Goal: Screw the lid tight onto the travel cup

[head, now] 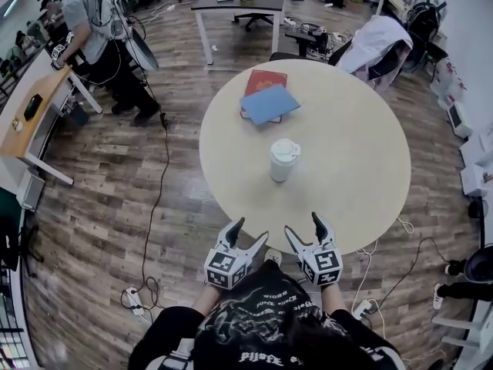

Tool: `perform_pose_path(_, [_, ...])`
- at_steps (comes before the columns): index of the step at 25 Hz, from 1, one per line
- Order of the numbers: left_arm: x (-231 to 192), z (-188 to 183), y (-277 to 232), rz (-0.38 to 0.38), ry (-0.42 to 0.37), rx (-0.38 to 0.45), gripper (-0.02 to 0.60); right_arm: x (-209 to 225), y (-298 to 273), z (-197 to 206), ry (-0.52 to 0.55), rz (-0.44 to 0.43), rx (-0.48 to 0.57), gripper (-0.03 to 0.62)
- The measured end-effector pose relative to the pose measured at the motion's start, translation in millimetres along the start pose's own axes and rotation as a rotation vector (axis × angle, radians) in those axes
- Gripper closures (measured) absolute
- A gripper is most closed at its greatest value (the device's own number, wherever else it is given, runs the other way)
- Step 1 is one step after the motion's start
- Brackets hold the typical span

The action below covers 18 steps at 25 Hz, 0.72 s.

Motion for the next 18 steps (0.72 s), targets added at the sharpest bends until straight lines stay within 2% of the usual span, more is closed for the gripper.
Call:
perform_pose_path(7, [7.6, -25.1, -55.2, -0.058, 0.027, 0.023, 0.245, 64.2, -18.1, -22.1, 0.065, -0.029, 0.001, 0.238])
perform_pose_path(11, [10.5, -32.1, -68.6, -0.081, 0.026, 0.025, 0.244, 74.5, -22.8, -36.0, 0.121, -0.038, 0.003, 0.241])
perform_pose_path(18, [-9.6, -45.6, -90.4, -0.081, -0.005, 0.005, 0.244, 90.0, -35.7, -56.7, 0.075, -0.052, 0.059, 0.241])
Point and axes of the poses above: the fingertips, and each gripper's own axes: y backward along the fingers, x to its right, z out of its underside, the point moved 8 cm from there along y, backward along the fingers, and after that the axes turned 8 degrees about -x, right-handed, at the moved point
